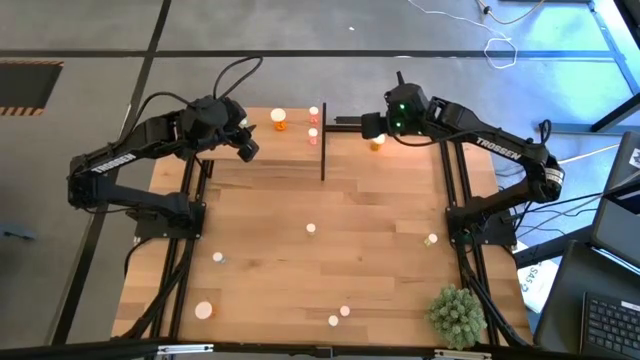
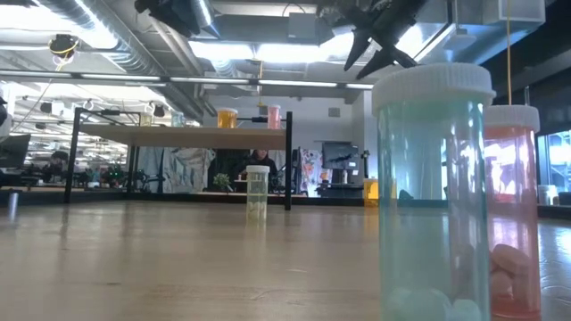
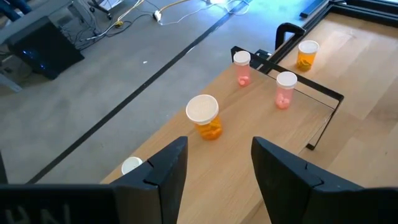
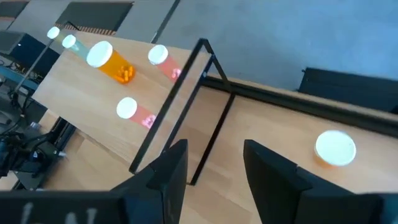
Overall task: Pick and place medicine bottles onto shelf by color
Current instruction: Put the top big orange pill bottle on the shelf aligned with the orange pill bottle on the shelf
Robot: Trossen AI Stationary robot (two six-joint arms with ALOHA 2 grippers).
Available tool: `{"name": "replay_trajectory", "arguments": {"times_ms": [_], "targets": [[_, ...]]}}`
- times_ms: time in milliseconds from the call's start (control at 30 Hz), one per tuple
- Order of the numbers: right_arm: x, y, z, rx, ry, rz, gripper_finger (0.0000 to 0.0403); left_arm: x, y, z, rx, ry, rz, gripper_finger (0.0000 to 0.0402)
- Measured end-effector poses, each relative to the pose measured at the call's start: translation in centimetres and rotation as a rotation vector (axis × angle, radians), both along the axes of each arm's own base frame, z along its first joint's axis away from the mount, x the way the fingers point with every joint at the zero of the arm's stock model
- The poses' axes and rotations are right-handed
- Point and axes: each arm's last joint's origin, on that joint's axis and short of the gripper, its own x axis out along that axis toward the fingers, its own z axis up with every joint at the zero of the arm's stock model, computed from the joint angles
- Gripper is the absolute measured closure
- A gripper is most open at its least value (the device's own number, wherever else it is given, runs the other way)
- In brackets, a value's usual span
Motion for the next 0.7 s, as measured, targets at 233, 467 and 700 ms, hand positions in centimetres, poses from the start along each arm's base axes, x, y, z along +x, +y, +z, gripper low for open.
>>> {"name": "replay_trajectory", "arguments": {"times_ms": [233,467,700], "targets": [[-0.49,-0.48,-0.23,0.092,-0.038,-0.110,0.0245,0.00,0.00,0.00,0.000,0.000,0.000,0.0229],[-0.63,-0.49,-0.35,0.126,-0.045,-0.143,0.0245,0.00,0.00,0.00,0.000,0.000,0.000,0.0229],[-0.91,-0.40,-0.64,0.166,-0.030,-0.195,0.0229,0.00,0.00,0.00,0.000,0.000,0.000,0.0229]]}}
